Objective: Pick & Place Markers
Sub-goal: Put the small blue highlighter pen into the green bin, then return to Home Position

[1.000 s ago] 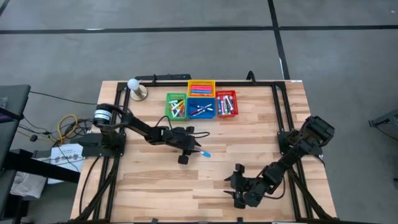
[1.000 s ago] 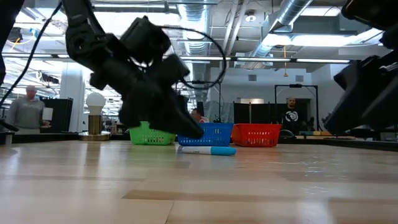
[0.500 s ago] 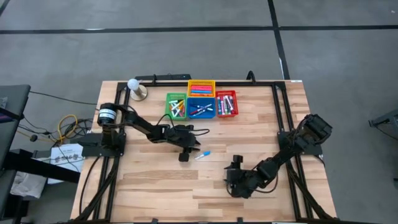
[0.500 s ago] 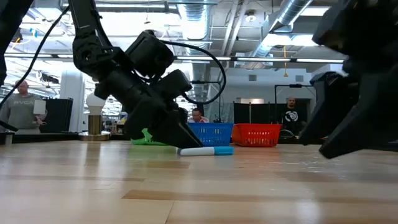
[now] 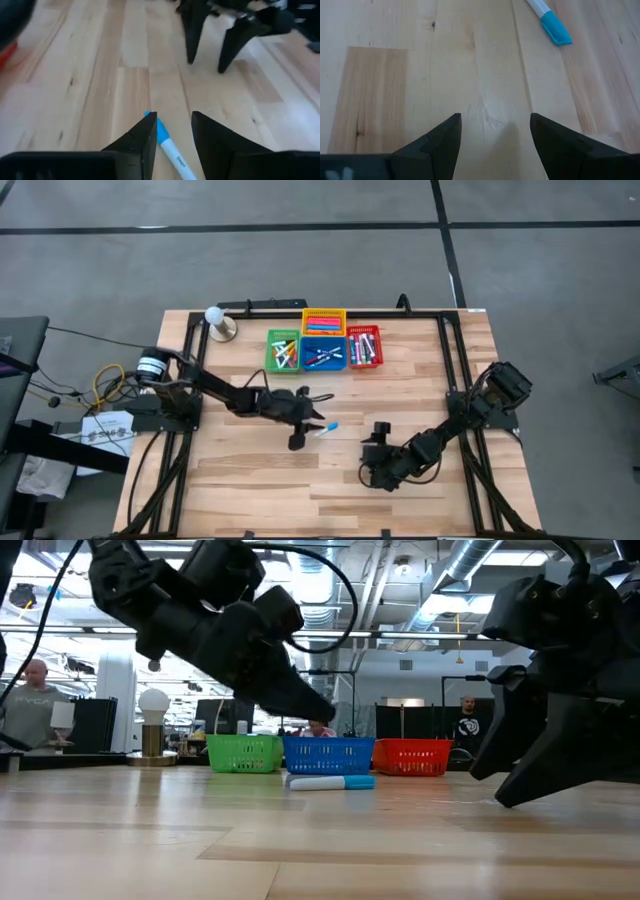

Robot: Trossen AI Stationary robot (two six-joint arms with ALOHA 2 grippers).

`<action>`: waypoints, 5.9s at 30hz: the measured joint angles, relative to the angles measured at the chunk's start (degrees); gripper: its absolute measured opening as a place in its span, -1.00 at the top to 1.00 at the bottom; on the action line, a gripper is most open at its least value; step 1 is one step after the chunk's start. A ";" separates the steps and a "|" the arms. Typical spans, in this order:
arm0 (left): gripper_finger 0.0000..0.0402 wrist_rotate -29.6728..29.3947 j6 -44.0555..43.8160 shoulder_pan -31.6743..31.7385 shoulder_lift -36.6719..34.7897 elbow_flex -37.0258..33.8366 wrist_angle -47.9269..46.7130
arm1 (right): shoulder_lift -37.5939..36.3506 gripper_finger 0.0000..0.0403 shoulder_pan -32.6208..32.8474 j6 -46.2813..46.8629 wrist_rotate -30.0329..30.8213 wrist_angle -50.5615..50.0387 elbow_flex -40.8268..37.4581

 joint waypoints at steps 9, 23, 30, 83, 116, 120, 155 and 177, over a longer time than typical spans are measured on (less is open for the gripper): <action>0.40 -14.56 -12.47 -5.88 0.77 1.57 1.14 | 0.00 -0.12 -0.55 -2.90 0.12 3.41 0.00; 0.40 -24.99 -21.43 -9.89 9.30 4.40 0.89 | 0.00 -0.12 -1.91 -5.62 0.06 6.69 0.00; 0.40 -26.27 -21.44 -9.87 11.09 4.42 -0.07 | -0.02 -0.12 -1.90 -5.97 0.04 7.47 0.00; 0.78 -43.66 -12.65 7.29 -22.68 0.70 -25.77 | -0.02 -0.12 -1.79 -6.34 0.04 7.43 -0.01; 0.27 -21.39 -18.35 27.97 -21.12 -5.11 -15.78 | -0.02 -0.12 -1.85 -5.35 -0.03 6.85 0.00; 0.22 -12.03 -15.43 25.68 -24.99 -5.11 -16.61 | -0.02 -0.12 -1.89 -5.88 -0.05 6.08 -0.02; 0.20 -18.69 -13.92 -5.29 -82.72 -39.16 -14.05 | -90.44 -0.12 10.19 -22.23 -2.08 25.92 -45.34; 0.20 -19.98 -12.21 -5.30 -81.57 -39.23 -13.02 | -101.00 -0.12 10.88 -22.66 -2.76 10.64 -44.68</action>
